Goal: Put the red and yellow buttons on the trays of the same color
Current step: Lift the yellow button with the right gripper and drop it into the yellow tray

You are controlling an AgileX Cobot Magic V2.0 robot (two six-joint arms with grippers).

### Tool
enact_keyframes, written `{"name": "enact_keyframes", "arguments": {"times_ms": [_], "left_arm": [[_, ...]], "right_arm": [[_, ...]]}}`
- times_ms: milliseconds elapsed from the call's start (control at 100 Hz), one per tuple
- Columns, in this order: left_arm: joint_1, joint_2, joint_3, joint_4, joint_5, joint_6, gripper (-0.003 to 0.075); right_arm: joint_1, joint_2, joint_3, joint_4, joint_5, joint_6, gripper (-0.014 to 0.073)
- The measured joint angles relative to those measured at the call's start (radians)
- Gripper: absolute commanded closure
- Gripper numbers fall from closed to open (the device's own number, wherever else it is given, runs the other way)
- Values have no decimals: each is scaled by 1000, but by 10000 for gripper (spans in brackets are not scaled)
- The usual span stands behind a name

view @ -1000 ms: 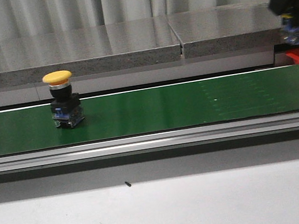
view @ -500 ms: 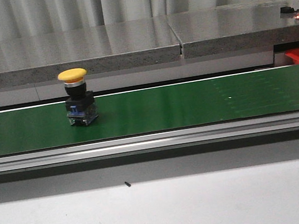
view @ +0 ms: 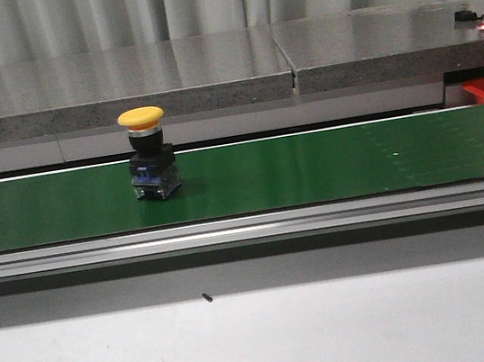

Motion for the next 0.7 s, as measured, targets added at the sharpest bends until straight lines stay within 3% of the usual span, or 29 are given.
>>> {"name": "enact_keyframes", "arguments": {"times_ms": [380,480,590,700], "left_arm": [[0,0,0,0,0,0,741],[0,0,0,0,0,0,741],[0,0,0,0,0,0,741],[0,0,0,0,0,0,741]], "right_arm": [[1,71,0,16,-37,-3,286],[1,71,0,19,-37,-3,194],[1,77,0,19,-30,-3,33],[1,76,0,19,-24,-3,-24]]}}
